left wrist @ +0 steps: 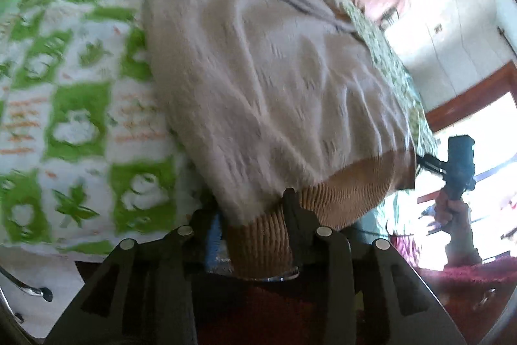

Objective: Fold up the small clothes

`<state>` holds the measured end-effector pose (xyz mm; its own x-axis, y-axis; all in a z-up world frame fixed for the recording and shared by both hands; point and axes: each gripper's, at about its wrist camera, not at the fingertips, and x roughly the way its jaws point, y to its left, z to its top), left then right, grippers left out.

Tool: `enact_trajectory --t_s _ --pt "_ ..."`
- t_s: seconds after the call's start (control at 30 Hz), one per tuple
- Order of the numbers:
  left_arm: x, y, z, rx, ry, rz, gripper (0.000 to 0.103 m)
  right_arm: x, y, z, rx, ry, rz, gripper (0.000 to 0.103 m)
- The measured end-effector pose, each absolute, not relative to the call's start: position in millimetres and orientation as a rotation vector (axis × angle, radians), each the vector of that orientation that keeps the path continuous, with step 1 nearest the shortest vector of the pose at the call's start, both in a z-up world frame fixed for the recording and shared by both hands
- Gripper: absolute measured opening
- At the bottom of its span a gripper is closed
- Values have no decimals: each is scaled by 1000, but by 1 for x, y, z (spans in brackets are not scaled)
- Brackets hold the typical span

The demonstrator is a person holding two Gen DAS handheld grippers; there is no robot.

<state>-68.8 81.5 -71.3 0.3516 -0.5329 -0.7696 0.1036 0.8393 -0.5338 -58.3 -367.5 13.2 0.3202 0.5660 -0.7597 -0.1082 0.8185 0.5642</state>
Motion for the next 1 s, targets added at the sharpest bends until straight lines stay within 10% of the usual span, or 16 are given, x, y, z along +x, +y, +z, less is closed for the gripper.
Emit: enact_trajectory --t_s 0.1,0.17,0.27,1.0 --pt "-69 70 -71 -390 1131 -446 45 -55 -356 6 462 1167 495 53" --pt "-68 64 -68 -356 1110 -451 26 -51 -348 2 461 1163 507 51" --pt "-69 63 -65 -333 1090 -458 13 -49 -340 4 448 1155 523 9" --pt "-72 108 -3 -472 856 -507 11 -29 -374 52 664 887 616 9"
